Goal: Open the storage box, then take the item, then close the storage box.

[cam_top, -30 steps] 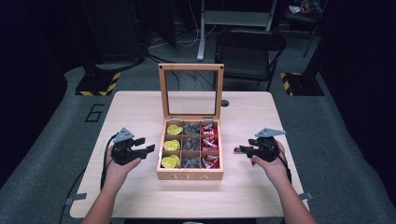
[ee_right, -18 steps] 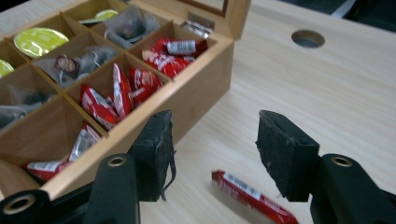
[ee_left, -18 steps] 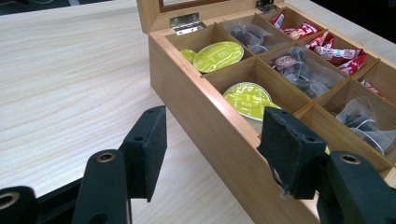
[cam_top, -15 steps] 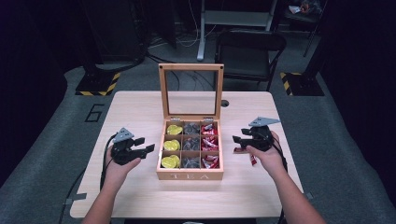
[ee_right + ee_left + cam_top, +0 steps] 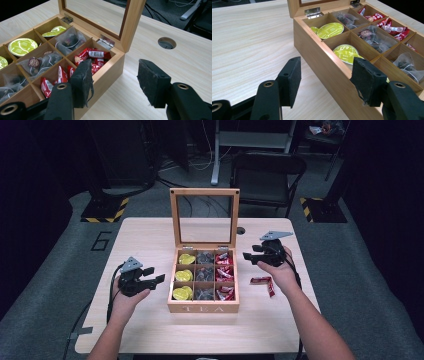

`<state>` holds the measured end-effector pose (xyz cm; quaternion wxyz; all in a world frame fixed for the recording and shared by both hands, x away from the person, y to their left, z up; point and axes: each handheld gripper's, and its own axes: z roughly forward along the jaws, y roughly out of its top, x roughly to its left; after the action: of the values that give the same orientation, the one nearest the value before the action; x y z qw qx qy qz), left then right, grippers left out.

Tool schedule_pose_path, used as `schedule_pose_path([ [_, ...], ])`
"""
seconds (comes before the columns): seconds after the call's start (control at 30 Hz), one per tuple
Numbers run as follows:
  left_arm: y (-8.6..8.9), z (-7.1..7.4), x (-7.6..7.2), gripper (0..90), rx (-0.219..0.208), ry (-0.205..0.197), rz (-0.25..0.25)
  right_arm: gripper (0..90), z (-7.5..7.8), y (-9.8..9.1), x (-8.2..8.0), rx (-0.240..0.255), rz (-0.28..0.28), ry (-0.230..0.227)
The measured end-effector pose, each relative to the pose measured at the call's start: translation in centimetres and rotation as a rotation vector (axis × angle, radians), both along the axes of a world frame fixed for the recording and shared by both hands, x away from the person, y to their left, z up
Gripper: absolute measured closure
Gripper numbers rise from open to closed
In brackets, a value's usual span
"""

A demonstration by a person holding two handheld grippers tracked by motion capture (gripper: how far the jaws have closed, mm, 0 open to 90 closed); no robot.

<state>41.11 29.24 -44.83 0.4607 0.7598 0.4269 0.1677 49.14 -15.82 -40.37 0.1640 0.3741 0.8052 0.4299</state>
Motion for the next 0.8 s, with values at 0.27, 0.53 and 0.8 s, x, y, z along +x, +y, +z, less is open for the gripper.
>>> schedule_pose_path([
  [0.27,0.0,0.0,0.0,41.2,0.001,-0.002,0.0,44.5,0.7,0.9,1.0,-0.01,0.004,-0.017],
  [0.53,0.1,-0.1,0.0,41.2,0.002,0.0,-0.001,44.9,1.2,1.4,2.7,0.001,-0.003,-0.031],
  [0.8,0.1,-0.1,0.0,41.1,0.0,-0.002,0.003,45.5,1.5,1.9,4.5,0.005,-0.025,-0.035],
])
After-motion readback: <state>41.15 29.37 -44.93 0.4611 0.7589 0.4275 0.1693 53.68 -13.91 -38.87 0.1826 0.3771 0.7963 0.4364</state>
